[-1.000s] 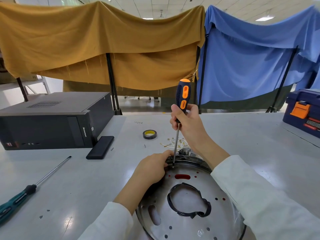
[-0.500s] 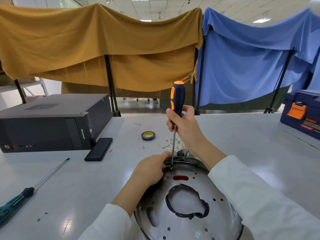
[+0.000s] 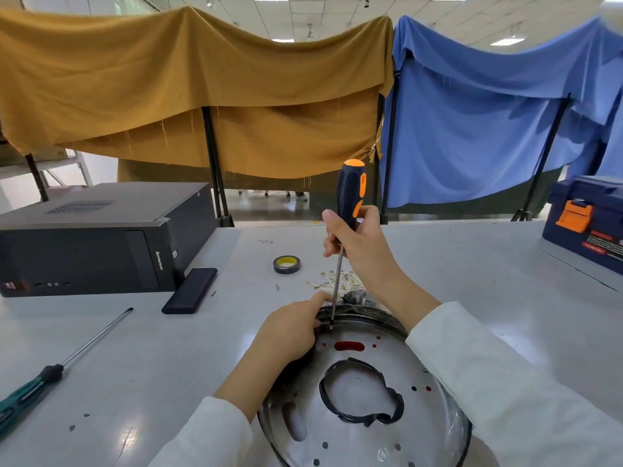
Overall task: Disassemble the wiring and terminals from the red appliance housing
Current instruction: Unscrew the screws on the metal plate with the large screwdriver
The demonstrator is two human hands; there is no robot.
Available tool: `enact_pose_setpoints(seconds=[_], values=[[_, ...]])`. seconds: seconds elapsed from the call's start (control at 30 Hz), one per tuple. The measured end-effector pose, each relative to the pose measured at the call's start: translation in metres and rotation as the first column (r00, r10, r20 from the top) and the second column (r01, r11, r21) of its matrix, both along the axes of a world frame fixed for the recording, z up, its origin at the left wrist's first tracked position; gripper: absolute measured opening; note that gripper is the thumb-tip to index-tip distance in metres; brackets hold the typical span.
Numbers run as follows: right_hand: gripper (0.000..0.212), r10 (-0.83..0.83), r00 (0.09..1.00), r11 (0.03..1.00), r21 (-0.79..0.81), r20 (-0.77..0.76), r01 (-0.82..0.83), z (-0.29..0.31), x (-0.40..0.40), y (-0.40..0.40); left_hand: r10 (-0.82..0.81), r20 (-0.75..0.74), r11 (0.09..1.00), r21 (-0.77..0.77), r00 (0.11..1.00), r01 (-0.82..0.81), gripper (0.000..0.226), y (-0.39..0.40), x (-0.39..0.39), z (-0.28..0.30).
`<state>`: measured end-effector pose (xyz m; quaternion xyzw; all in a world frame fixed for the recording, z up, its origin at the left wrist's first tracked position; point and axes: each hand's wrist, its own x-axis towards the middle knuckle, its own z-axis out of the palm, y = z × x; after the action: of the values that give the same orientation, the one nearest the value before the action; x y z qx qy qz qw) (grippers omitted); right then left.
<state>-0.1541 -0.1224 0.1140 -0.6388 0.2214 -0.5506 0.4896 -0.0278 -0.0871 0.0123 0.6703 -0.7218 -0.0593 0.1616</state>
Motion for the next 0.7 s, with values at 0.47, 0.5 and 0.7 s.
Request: enact_pose_setpoints(seconds=[0.47, 0.5, 0.7], values=[[0.032, -0.525, 0.702, 0.851, -0.298, -0.481, 0.432, 0.014, -0.025, 0.001, -0.067, 0.053, 0.994, -0.085, 0.996, 0.072, 0.028, 0.007, 0.000, 0.007], [0.036, -0.551, 0.657, 0.834, -0.339, -0.514, 0.435, 0.016, -0.027, 0.000, -0.079, 0.044, 0.993, -0.083, 0.996, 0.082, 0.028, 0.007, 0.000, 0.008], [0.024, -0.283, 0.709, 0.959, -0.169, -0.646, 0.229, 0.035, -0.034, -0.001, -0.096, 0.008, 0.994, -0.056, 0.995, 0.096, 0.021, 0.006, 0.001, 0.010]])
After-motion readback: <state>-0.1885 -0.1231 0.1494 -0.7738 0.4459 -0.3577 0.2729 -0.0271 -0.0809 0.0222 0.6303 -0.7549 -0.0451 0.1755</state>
